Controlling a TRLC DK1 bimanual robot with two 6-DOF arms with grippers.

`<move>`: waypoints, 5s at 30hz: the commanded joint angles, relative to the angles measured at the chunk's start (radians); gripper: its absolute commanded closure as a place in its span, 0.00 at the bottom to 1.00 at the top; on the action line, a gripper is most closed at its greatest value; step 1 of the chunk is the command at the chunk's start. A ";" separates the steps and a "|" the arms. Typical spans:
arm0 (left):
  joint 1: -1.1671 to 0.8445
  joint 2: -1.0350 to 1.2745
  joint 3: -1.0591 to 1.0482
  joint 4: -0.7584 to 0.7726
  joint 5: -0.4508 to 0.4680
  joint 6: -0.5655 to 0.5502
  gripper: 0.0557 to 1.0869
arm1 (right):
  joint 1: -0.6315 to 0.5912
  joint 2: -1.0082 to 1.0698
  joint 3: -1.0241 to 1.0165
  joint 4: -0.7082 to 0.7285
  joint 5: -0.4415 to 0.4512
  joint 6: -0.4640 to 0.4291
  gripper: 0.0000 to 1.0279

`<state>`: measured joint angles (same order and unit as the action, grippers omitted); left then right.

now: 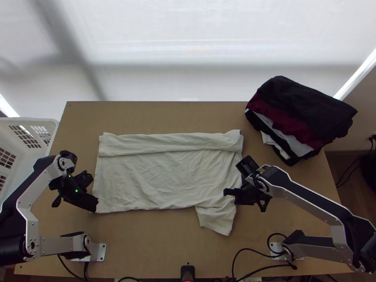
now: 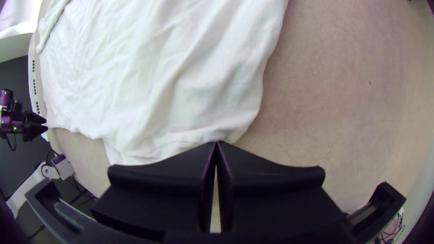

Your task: Fold the t-shirt

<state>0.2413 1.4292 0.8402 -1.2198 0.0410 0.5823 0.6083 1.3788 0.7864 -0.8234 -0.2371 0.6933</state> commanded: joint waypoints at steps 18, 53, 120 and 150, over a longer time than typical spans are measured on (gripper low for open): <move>0.121 0.039 0.025 0.082 0.063 0.011 0.96 | -0.139 -0.095 -0.030 -0.003 -0.004 -0.107 0.97; 0.018 0.266 0.698 0.062 0.232 -0.349 0.96 | -0.217 0.172 0.547 -0.016 0.061 -0.221 0.97; 0.096 0.470 0.493 0.421 0.528 -0.444 0.05 | -0.423 0.241 1.343 -0.131 -0.284 -0.020 0.03; -0.082 0.519 0.450 0.525 0.453 -0.565 0.60 | -0.476 0.278 1.465 -0.148 -0.297 0.017 0.03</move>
<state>0.1715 1.9179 1.3380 -0.6952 0.4961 0.0601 0.1436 1.6421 2.2219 -0.9638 -0.5243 0.6842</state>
